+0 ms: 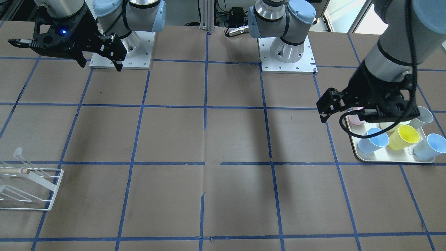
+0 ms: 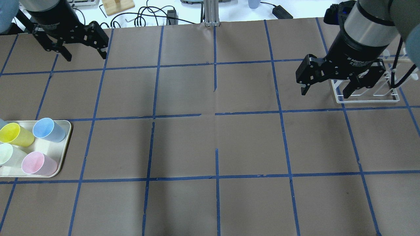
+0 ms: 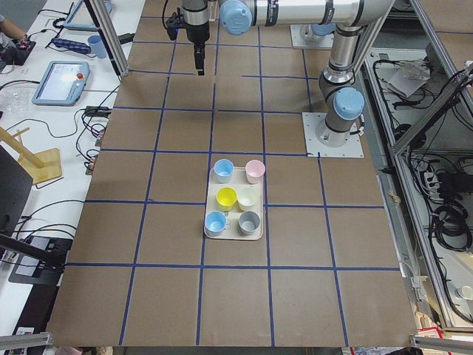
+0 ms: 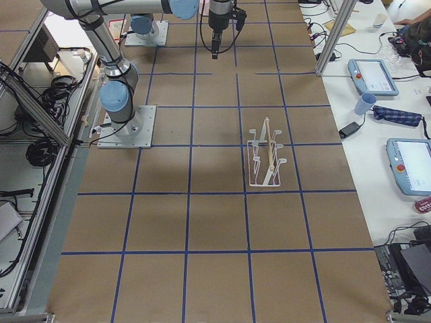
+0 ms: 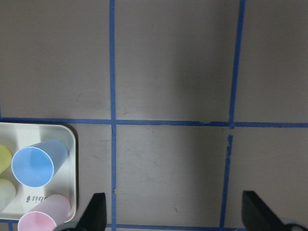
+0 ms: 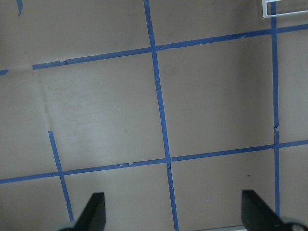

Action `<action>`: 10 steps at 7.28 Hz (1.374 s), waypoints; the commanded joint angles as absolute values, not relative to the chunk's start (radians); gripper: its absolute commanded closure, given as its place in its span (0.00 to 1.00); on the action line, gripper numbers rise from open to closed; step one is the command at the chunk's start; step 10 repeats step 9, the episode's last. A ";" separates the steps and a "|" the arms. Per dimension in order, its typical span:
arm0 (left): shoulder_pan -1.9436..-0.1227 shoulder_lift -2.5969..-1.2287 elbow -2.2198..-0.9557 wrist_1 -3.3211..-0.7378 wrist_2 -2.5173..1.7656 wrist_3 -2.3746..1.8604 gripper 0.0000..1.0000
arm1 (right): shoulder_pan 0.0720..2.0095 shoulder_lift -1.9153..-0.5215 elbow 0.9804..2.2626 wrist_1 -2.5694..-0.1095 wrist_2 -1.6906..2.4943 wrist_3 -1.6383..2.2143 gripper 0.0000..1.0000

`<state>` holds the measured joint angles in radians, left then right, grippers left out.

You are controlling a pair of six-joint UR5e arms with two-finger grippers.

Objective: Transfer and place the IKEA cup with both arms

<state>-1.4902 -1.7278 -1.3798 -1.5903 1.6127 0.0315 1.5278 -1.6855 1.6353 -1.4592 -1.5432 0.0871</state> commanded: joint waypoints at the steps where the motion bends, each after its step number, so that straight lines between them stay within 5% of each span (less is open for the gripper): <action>1: -1.587 -1.697 -1.403 -1.580 1.617 -0.049 0.00 | 1.528 -1.684 1.638 -1.457 -1.545 0.087 0.00; 5: -1.594 -1.574 -1.566 -1.456 1.612 -0.093 0.00 | 1.528 -1.686 1.634 -1.459 -1.545 0.086 0.00; 10: -1.592 -1.574 -1.566 -1.462 1.603 -0.092 0.00 | 1.526 -1.684 1.635 -1.457 -1.546 0.077 0.00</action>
